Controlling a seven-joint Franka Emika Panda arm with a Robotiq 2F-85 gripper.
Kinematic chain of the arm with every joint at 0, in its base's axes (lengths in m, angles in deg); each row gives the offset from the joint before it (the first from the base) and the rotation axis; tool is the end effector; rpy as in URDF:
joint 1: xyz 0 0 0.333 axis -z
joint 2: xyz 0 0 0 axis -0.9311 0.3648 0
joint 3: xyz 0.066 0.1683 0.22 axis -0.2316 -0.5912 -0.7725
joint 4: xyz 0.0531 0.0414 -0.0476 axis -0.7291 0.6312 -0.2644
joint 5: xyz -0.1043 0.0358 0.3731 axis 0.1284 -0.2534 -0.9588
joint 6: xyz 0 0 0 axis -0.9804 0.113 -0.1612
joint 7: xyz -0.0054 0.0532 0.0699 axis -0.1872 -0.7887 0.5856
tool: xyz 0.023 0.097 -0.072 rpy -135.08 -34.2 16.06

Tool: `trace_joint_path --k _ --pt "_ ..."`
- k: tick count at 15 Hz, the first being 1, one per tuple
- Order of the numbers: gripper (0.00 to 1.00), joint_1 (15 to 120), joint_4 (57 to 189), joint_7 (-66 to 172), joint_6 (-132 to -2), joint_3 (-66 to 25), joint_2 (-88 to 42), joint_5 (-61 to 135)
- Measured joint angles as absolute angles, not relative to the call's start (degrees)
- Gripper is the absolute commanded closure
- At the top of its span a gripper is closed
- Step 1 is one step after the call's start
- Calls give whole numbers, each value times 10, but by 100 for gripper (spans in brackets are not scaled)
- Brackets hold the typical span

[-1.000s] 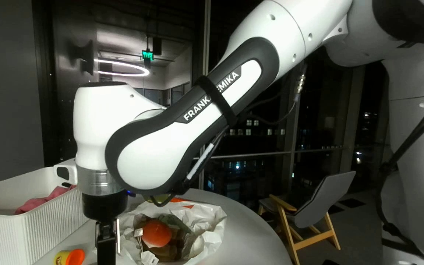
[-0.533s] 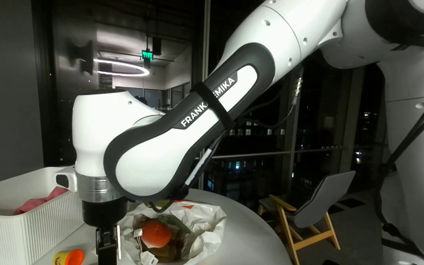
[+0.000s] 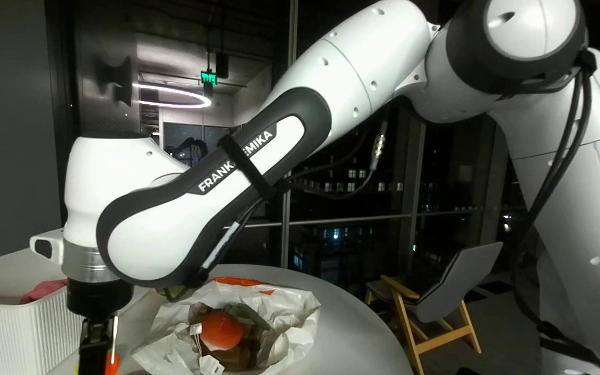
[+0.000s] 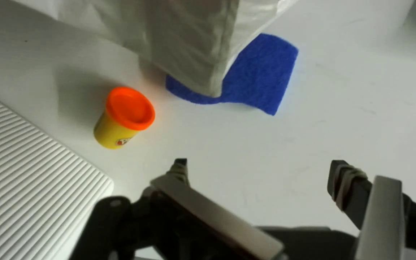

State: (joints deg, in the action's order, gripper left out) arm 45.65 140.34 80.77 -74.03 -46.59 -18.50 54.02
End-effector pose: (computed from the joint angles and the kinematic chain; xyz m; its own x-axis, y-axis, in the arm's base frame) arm 0.4557 0.4372 0.2957 0.1532 0.9787 0.1363 0.9617 -0.1794 0.2073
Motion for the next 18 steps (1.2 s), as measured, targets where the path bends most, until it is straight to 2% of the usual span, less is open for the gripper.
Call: trace_joint_path --k 9,18 --pt "0 420 1215 768 -755 -405 -18 543" --pt "0 324 1109 593 -739 -284 53 621"
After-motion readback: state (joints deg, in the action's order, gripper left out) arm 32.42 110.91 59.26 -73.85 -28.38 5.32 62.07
